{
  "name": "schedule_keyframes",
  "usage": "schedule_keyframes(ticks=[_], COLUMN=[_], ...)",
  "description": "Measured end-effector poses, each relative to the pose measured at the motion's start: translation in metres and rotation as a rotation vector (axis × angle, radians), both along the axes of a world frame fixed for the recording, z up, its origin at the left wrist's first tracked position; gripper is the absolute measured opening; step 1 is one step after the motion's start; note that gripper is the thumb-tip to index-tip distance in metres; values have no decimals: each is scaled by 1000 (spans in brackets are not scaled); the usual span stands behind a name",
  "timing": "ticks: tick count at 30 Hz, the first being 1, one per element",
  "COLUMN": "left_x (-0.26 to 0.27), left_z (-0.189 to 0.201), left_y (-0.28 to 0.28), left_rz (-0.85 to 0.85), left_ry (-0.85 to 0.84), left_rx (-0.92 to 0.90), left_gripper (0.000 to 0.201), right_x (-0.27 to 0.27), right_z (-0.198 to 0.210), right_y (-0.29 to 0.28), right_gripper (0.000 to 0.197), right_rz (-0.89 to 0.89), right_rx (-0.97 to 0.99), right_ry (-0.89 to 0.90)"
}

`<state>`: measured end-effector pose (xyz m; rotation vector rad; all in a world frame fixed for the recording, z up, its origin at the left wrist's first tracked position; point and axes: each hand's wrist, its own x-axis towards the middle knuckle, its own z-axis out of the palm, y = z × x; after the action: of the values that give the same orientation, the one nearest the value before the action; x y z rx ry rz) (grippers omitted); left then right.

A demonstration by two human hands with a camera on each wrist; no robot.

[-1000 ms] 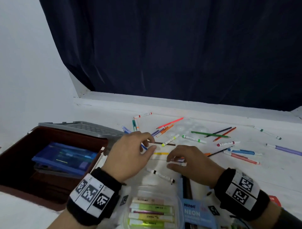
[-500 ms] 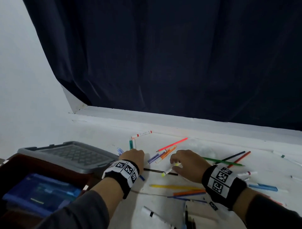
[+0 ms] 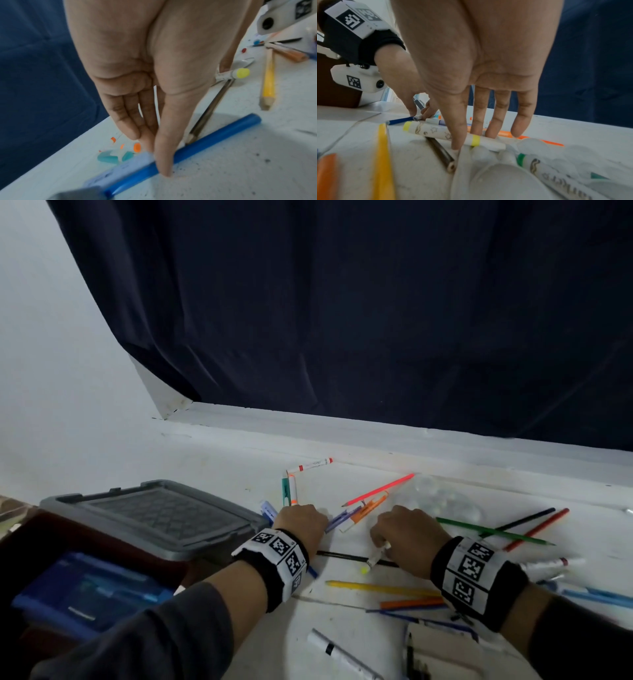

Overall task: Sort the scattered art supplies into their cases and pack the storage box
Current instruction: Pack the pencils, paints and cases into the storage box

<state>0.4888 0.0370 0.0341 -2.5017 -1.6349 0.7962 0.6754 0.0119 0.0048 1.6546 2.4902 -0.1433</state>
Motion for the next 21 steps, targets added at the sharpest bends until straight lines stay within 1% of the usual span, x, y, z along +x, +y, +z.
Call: schedule_keyframes(ticks=[3, 6, 9, 11, 13, 17, 21], left_x=[6, 11, 9, 5, -1, -20, -47], left_z=[2, 4, 4, 2, 2, 12, 23], left_y=[-11, -23, -33, -39, -45, -58, -85], left_rz=[-65, -121, -198, -234, -233, -175, -138], left_ry=[32, 18, -47, -140, -298, -774, -1155], left_rx=[-4, -4, 2, 43, 107, 233, 261], left_gripper=[29, 29, 27, 27, 22, 12, 10], right_x=[2, 4, 8, 11, 15, 21, 20], right_z=[1, 3, 3, 1, 0, -1, -2], right_y=[-8, -17, -28, -34, -38, -43, -49], right_gripper=[18, 18, 16, 15, 16, 18, 20], right_rz=[1, -20, -34, -45, -62, -113, -138], right_rx=[23, 47, 50, 39, 24, 15, 28], right_ry=[-24, -10, -17, -7, 19, 55, 44])
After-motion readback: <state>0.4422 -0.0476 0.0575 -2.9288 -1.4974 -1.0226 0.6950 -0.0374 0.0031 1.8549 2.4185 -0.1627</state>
